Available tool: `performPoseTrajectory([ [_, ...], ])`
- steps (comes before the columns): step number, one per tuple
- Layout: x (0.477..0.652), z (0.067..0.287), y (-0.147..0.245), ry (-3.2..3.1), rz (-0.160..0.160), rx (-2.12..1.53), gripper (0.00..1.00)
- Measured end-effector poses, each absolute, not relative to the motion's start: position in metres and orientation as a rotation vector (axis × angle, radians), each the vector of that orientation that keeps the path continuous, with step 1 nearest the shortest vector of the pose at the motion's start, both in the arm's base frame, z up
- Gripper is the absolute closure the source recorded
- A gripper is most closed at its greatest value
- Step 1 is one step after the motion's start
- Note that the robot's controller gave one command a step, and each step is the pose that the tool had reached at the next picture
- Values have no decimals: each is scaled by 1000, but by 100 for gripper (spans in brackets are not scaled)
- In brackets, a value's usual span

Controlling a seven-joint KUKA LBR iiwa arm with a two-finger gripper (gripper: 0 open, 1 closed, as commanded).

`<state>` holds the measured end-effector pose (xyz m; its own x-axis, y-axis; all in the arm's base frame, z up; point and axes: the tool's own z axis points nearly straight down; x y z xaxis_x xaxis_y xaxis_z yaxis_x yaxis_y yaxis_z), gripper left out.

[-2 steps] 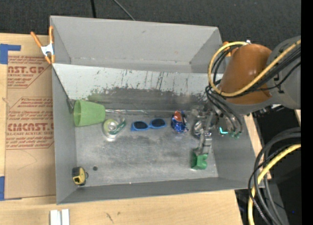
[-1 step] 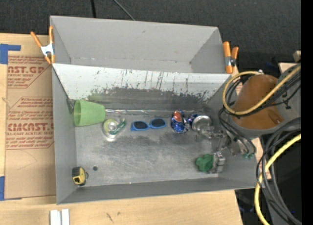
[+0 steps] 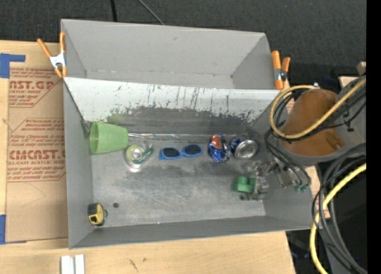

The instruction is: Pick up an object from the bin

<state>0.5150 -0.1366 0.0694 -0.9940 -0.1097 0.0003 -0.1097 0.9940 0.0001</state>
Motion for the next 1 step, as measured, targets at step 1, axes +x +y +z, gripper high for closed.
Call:
performPoseTrajectory([
  [1,509,226,-134,-3140,5,265,100],
])
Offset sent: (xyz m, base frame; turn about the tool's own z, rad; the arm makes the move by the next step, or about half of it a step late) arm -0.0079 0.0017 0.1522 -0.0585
